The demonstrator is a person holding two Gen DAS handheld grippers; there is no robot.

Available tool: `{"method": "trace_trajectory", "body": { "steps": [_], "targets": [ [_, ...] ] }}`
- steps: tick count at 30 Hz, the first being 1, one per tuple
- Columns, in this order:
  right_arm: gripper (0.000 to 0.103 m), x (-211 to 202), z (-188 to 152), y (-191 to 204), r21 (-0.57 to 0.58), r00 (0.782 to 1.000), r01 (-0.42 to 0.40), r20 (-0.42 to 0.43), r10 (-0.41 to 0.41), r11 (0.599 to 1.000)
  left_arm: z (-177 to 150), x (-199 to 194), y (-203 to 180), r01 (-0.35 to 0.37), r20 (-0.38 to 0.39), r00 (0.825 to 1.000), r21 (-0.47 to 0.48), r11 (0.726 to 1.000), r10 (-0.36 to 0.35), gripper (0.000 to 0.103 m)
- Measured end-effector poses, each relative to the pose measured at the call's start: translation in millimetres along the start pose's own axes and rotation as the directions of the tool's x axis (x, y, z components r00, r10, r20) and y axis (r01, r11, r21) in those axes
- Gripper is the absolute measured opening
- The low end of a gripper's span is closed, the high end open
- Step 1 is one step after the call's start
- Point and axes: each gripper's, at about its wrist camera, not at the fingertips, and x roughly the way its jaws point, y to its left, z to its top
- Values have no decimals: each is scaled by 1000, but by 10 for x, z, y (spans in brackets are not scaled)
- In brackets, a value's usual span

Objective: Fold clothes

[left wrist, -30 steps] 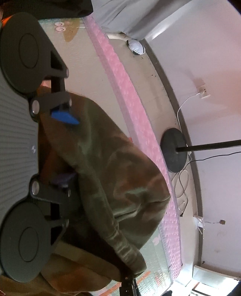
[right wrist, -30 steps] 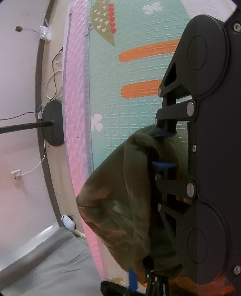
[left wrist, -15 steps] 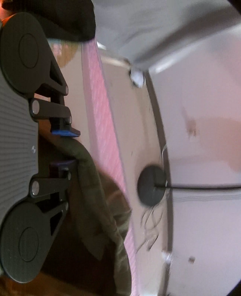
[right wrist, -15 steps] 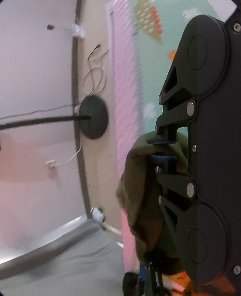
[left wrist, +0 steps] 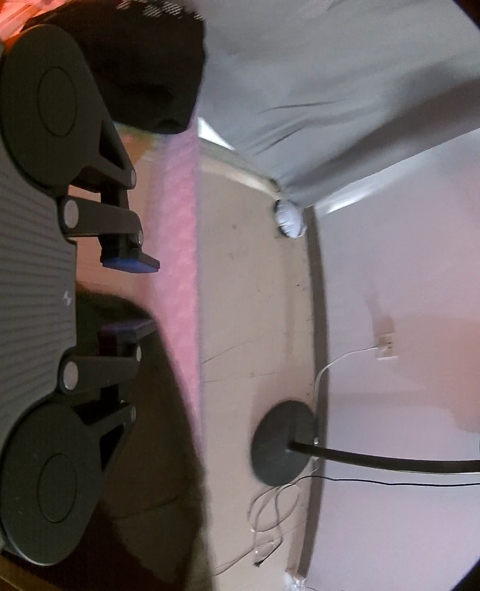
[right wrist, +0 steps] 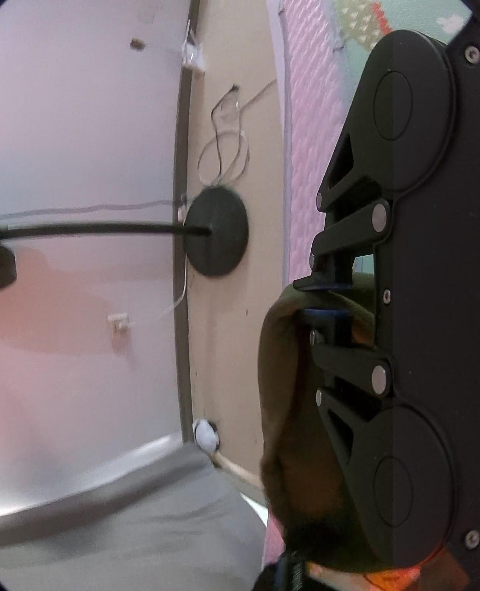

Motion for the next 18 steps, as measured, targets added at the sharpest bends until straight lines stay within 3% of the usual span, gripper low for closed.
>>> {"method": "trace_trajectory", "body": {
  "steps": [5, 8, 9, 10, 11, 13, 18],
  "targets": [
    [8, 43, -175, -184, 3, 998, 0, -61, 0, 1000, -39, -35, 19, 28, -4, 1000, 7, 1000, -27, 32],
    [16, 60, -248, -307, 45, 995, -32, -95, 36, 998, -114, -40, 35, 53, -13, 999, 23, 998, -53, 48],
    [26, 53, -258, -352, 67, 994, -42, -96, 48, 997, -139, -41, 40, 61, -16, 998, 29, 998, -61, 60],
    [41, 30, -261, -390, 90, 994, -59, -85, 67, 994, -164, -43, 45, 70, -19, 997, 34, 997, -69, 67],
    [46, 11, -239, -418, 95, 995, -66, -70, 73, 993, -189, -44, 50, 78, -22, 997, 40, 996, -77, 69],
    [48, -26, -194, -473, 104, 995, -82, -41, 86, 991, -239, -48, 60, 95, -29, 995, 50, 994, -94, 77],
    [49, 204, -2, -267, -24, 989, -68, -134, 64, 997, -331, 41, -101, 56, -72, 996, 156, 986, -45, 79]
  ]
}}
